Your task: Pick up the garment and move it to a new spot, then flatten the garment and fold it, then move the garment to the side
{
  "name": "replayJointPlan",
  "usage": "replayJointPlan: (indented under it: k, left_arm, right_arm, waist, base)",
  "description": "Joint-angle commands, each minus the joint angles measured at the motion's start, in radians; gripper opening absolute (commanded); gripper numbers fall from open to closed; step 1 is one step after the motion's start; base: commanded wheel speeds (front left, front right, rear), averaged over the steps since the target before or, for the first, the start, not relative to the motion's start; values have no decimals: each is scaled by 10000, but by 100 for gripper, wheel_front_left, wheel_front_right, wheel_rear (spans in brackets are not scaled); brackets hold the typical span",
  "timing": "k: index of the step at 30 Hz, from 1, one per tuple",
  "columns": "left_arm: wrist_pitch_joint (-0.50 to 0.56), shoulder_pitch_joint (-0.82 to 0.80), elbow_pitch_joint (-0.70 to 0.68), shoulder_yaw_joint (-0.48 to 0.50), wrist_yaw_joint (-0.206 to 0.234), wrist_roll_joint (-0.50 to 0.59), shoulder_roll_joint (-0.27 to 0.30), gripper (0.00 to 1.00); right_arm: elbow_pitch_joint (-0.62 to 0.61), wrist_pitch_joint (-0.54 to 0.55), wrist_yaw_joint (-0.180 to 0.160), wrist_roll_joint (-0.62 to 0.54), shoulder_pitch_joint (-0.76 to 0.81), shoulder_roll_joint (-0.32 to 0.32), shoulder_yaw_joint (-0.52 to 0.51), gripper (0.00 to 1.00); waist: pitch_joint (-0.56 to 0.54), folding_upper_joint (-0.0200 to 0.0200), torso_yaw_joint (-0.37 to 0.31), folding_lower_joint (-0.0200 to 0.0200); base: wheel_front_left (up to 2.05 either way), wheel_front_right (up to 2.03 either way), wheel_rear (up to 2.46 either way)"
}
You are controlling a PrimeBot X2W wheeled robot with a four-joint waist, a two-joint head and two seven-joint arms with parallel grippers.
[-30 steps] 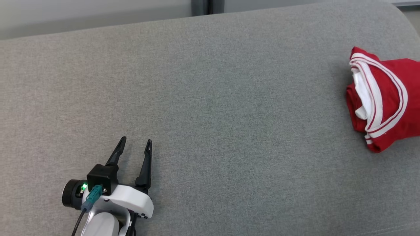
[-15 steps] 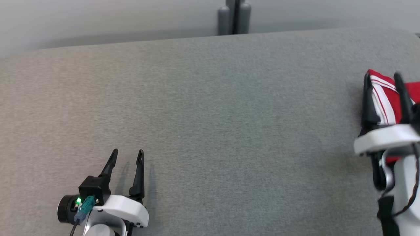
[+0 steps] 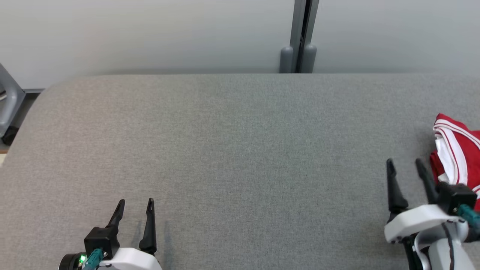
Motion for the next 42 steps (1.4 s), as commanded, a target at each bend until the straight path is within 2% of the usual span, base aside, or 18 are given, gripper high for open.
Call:
replayJointPlan:
  k: [1, 3, 13, 22, 40, 42]
  left_arm:
    - [6, 94, -25, 81, 74, 73, 46, 100]
    - [6, 225, -28, 124, 74, 16, 43, 100]
    - [6, 475, -155, 534, 43, -191, 46, 100]
    - [4, 306, -43, 628, 11, -216, 45, 100]
    - [4, 86, 176, 528, -74, -211, 46, 100]
    - [6, 149, 178, 582, -56, -181, 52, 100]
  right_arm:
    - [39, 5, -4, 68, 198, -37, 73, 100]
    - [114, 5, -4, 287, 430, -45, 272, 100]
    - [247, 5, -4, -49, 887, -39, 792, 100]
    - [143, 5, -4, -469, 744, -40, 725, 100]
    - [-44, 5, -4, -404, 546, -42, 865, 100]
    - [-17, 5, -2, -372, 555, -39, 913, 100]
  waist:
    - [-199, 0, 77, 0]
    - [-388, 0, 92, 0]
    - [-668, 0, -131, 0]
    - [-470, 0, -238, 0]
    - [-124, 0, -249, 0]
    - [-140, 0, -575, 0]
  base:
    - [0, 0, 0]
    - [0, 0, 0]
    - [0, 0, 0]
    - [0, 0, 0]
    - [0, 0, 0]
    - [0, 0, 0]
